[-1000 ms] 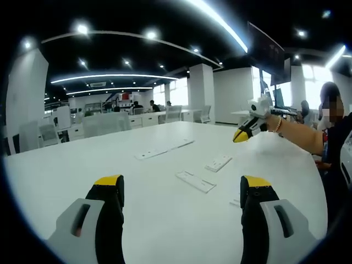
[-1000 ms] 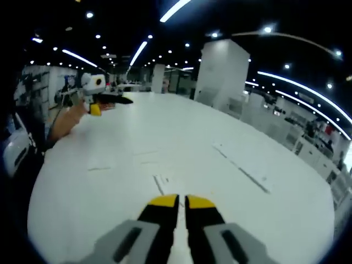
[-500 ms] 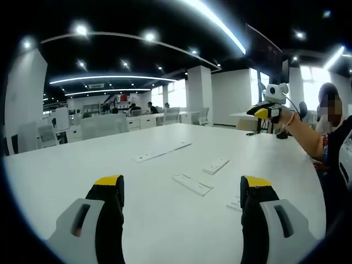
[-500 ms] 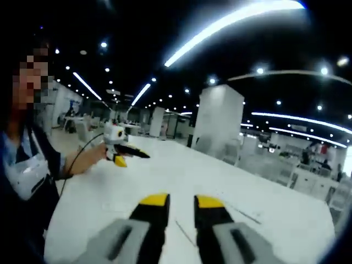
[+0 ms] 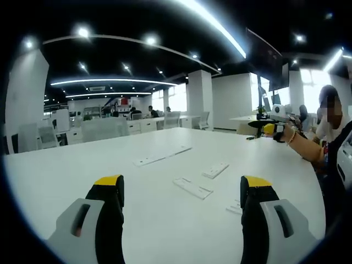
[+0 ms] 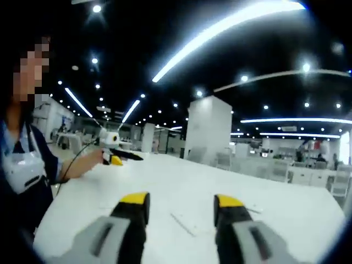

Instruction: Locate the socket holder cover, grip the socket holder cover, clip it into the socket holder slot.

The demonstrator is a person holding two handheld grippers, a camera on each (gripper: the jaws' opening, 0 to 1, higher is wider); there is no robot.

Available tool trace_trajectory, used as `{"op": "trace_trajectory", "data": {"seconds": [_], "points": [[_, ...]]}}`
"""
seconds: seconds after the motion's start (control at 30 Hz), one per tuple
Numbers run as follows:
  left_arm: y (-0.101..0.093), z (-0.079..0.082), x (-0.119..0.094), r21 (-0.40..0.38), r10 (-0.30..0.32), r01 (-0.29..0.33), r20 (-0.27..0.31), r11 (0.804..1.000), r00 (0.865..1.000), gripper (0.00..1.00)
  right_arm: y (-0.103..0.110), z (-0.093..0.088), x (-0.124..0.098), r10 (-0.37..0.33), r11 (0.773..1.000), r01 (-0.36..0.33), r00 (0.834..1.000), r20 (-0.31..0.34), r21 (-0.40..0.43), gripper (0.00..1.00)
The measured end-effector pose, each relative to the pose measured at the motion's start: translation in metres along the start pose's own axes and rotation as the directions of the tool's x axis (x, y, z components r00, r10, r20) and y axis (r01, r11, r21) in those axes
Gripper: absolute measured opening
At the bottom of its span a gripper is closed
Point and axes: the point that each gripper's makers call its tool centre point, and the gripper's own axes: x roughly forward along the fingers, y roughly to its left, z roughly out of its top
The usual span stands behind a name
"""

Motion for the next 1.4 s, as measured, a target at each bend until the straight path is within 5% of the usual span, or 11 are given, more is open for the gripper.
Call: {"op": "trace_trajectory", "data": {"seconds": [0.37, 0.47, 0.57, 0.97, 1.2, 1.4], "points": [[0.001, -0.001, 0.001, 0.02, 0.008, -0.008, 0.001, 1.0, 1.0, 0.88, -0.019, -0.032, 0.007, -0.087, 0.996, 0.086, 0.993, -0.079, -0.013, 0.7], [0.002, -0.002, 0.002, 0.022, 0.011, -0.011, -0.003, 1.0, 1.0, 0.87, -0.022, -0.032, 0.005, -0.11, 0.994, 0.108, 0.99, -0.085, -0.026, 0.73], [0.009, 0.0, 0.003, 0.059, 0.077, -0.077, 0.01, 0.995, 0.997, 0.82, -0.023, -0.029, 0.004, -0.116, 0.993, 0.115, 0.991, -0.072, -0.017, 0.74], [-0.001, 0.017, -0.004, 0.064, 0.104, -0.104, 0.008, 0.993, 0.995, 0.84, -0.012, -0.019, 0.003, -0.112, 0.993, 0.11, 0.992, -0.057, -0.04, 0.75], [0.0, 0.01, -0.007, 0.16, 0.161, -0.141, -0.12, 0.977, 0.98, 0.84, -0.017, -0.021, 0.002, -0.122, 0.992, 0.119, 0.991, -0.06, -0.048, 0.75], [-0.001, 0.027, -0.002, 0.241, 0.21, -0.164, -0.181, 0.957, 0.961, 0.85, -0.022, -0.027, 0.002, -0.128, 0.991, 0.124, 0.989, -0.076, -0.051, 0.73]]}}
